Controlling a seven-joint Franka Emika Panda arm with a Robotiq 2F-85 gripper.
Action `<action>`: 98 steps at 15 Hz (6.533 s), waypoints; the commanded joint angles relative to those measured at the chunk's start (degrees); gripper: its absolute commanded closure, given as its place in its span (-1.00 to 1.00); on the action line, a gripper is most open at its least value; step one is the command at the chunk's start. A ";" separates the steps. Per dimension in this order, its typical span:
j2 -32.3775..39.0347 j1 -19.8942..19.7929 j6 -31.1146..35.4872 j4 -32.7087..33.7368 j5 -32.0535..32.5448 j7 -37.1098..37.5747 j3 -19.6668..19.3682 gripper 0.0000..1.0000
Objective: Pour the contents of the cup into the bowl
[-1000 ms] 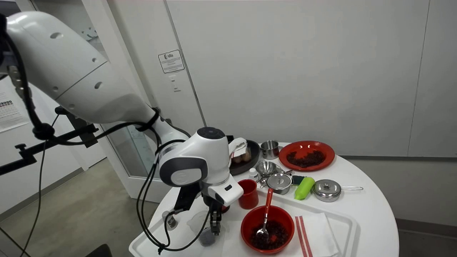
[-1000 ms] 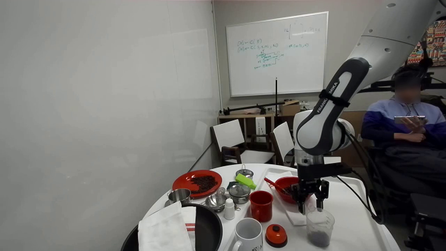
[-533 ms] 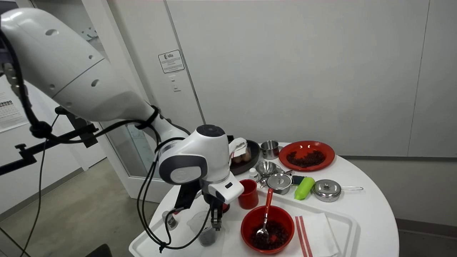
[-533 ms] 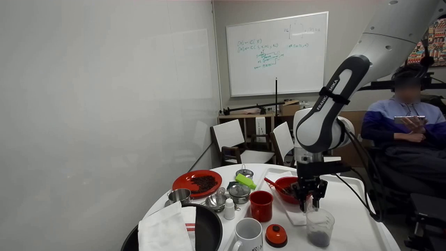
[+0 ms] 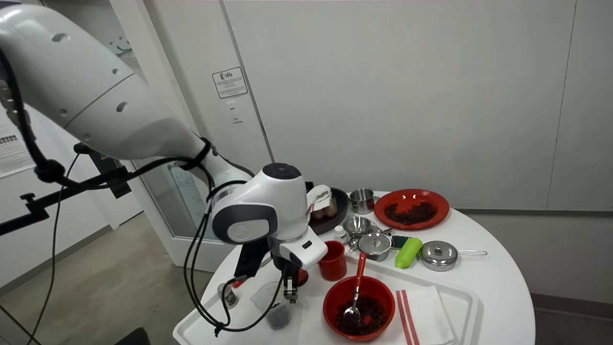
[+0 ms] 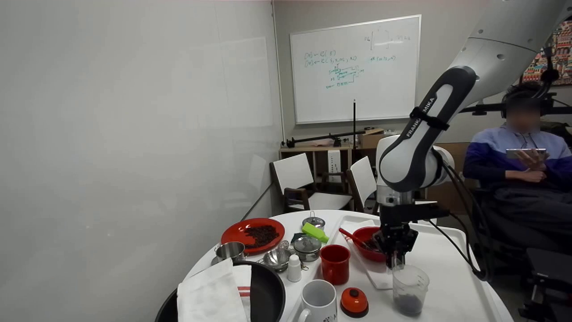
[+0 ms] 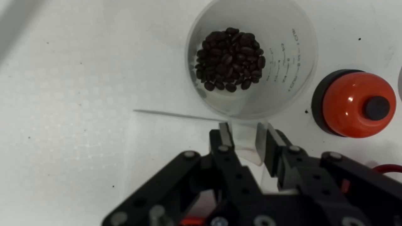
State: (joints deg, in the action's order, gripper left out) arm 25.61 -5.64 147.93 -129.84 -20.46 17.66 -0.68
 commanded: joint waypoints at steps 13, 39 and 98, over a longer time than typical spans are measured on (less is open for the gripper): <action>-22.85 0.98 -0.29 -7.56 14.77 6.99 -8.24 0.86; -10.31 7.56 -8.07 7.29 88.59 90.78 -12.48 0.86; 0.40 6.69 -49.10 2.46 120.10 126.73 7.33 0.86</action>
State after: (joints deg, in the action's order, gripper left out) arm 26.05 2.65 94.54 -128.02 103.37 147.45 5.32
